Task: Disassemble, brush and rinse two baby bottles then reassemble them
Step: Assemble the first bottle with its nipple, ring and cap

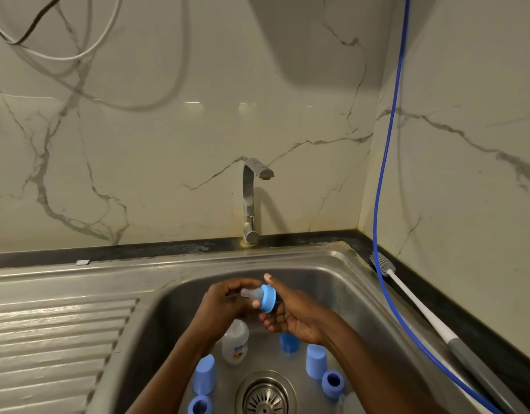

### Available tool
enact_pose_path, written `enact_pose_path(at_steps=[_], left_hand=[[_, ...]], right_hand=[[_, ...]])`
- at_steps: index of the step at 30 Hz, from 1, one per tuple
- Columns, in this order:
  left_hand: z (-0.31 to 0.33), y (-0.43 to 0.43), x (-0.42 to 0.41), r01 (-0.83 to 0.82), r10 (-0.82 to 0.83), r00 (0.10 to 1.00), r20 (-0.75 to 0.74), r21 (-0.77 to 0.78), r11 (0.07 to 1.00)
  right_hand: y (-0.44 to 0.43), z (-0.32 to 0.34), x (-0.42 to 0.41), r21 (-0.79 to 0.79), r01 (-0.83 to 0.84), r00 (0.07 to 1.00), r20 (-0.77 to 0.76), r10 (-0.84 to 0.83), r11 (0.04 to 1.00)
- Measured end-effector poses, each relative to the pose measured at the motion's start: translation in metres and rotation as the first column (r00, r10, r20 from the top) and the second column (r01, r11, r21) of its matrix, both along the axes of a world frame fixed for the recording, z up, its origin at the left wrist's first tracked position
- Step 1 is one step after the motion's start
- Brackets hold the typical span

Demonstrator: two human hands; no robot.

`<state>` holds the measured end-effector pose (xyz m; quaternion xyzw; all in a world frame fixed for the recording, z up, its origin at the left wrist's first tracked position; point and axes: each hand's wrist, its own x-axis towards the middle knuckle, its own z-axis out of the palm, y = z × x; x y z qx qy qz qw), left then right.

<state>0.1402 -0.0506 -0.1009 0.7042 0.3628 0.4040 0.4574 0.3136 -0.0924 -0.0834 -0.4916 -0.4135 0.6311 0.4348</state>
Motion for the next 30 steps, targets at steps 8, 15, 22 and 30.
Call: enact_pose_path(at_steps=[8,15,22,30], left_hand=[[-0.025,0.015,-0.016,-0.35,0.421,0.851,-0.312,0.26,0.9],[-0.053,0.009,-0.008,-0.091,0.183,0.65,-0.738,0.164,0.982],[-0.056,0.013,0.01,-0.021,0.199,0.397,-0.896,0.208,0.978],[0.006,0.017,0.0,-0.258,0.471,0.797,-0.378,0.492,0.832]], right_hand=[[0.011,-0.018,0.01,0.304,0.189,0.805,0.496,-0.325,0.934],[0.014,-0.026,0.009,0.384,0.072,0.6,0.721,-0.347,0.921],[0.02,-0.031,0.009,0.498,0.107,0.485,0.73,-0.483,0.861],[0.023,-0.027,0.024,0.684,0.335,0.438,0.496,-0.749,0.648]])
